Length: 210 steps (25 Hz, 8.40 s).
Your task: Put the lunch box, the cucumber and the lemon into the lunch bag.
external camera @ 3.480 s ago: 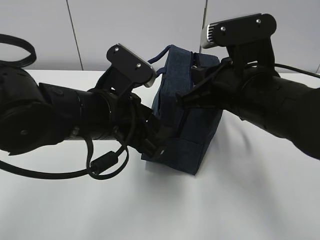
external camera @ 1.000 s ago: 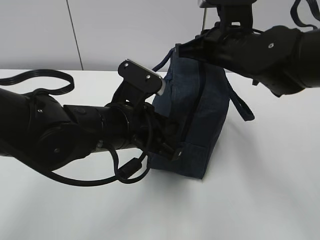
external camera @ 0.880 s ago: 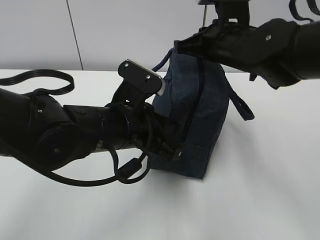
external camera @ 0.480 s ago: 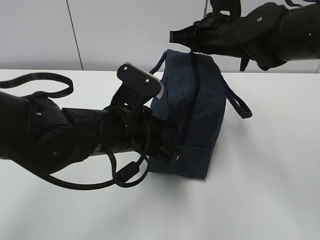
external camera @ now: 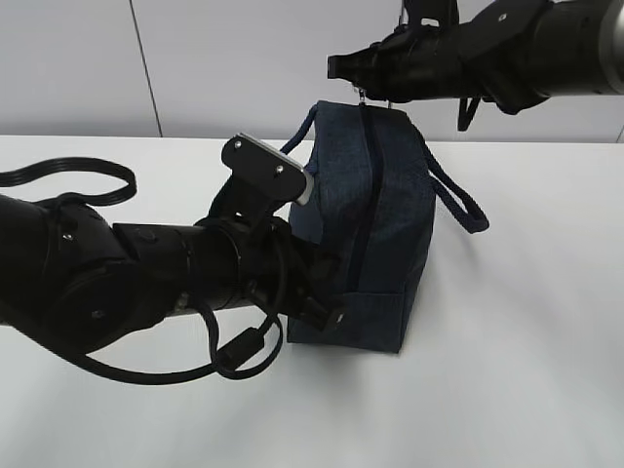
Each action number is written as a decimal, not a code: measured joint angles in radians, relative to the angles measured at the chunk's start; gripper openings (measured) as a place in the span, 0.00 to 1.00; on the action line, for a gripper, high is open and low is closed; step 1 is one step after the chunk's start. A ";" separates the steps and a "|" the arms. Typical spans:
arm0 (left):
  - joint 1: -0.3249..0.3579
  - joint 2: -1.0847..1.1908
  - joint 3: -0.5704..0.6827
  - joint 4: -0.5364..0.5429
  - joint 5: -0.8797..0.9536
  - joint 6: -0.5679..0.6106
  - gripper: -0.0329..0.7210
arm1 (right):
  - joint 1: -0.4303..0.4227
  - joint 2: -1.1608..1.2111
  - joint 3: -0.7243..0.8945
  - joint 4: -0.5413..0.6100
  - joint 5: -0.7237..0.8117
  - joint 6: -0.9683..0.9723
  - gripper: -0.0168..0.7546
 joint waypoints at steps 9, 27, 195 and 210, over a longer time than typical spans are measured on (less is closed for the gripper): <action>-0.002 -0.003 0.016 0.000 -0.006 0.000 0.05 | -0.013 0.023 -0.021 0.000 0.068 -0.047 0.02; -0.013 -0.285 0.001 -0.247 0.510 -0.002 0.56 | -0.017 0.023 -0.083 -0.041 0.266 -0.120 0.02; 0.252 0.346 -1.084 -0.564 1.460 0.354 0.03 | -0.144 0.299 -0.246 -0.095 0.504 0.067 0.02; 0.252 0.346 -1.084 -0.560 1.461 0.355 0.03 | -0.154 0.302 -0.246 -0.056 0.519 0.103 0.02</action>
